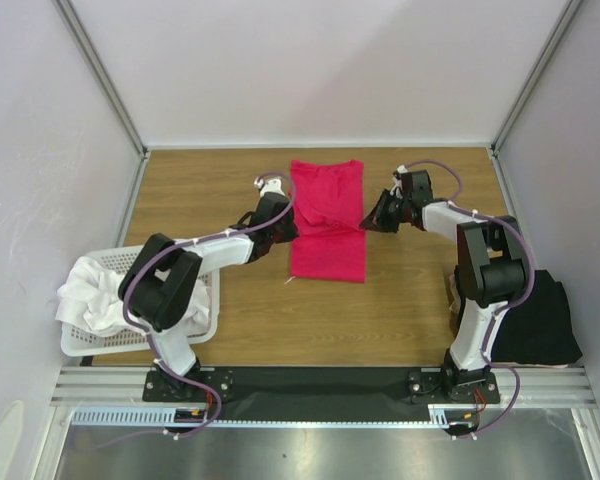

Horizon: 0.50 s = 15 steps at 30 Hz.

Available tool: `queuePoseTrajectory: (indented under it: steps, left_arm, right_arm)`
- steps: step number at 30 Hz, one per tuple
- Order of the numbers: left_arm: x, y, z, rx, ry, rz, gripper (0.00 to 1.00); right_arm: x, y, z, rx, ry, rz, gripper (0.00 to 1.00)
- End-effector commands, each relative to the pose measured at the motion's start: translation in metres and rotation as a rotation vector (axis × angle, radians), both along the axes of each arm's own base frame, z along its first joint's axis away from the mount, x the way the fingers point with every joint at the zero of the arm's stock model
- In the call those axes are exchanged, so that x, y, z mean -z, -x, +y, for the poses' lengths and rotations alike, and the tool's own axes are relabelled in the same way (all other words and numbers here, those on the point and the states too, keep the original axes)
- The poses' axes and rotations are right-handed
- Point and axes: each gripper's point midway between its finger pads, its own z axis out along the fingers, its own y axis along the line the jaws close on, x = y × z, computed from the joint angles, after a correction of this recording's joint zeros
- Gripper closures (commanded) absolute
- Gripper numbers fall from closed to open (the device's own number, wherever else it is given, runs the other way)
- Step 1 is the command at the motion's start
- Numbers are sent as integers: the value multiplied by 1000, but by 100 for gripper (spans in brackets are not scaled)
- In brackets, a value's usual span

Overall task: Fold and stack the t-shirts
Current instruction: Fold the tshirt

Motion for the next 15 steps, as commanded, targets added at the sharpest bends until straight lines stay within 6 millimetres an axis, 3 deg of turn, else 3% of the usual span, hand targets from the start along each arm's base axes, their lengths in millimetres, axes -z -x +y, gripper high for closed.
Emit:
queuePoseTrajectory:
  steps: [1,5,6,8,9,11,14,15]
  left_arm:
    - [-18,-22,-3,-2,1,-72,100]
    - [-17,-27,-1,-8,-24,-83,94]
    - [-19,-29,0,-9,-25,-92,85]
    - [-22,-32,3,-25,-38,-110,78]
    - [-25,-33,4,-31,-43,-119,74]
    - [-39,-38,9,-46,-47,-159,61]
    - [-66,-46,13,-49,-55,-224,44]
    - [-75,-46,13,-40,-50,-242,44]
  right_arm:
    - [-13,-22,-1,-2,10,-82,100]
    - [-14,-31,-1,-6,23,-96,100]
    - [-18,-33,0,-12,23,-110,93]
    - [-22,-35,0,-17,29,-118,86]
    - [-28,-37,0,-25,35,-135,77]
    - [-40,-43,-1,-31,46,-160,63]
    - [-63,-50,-3,-26,61,-215,53]
    - [-69,-51,-3,-23,61,-227,50]
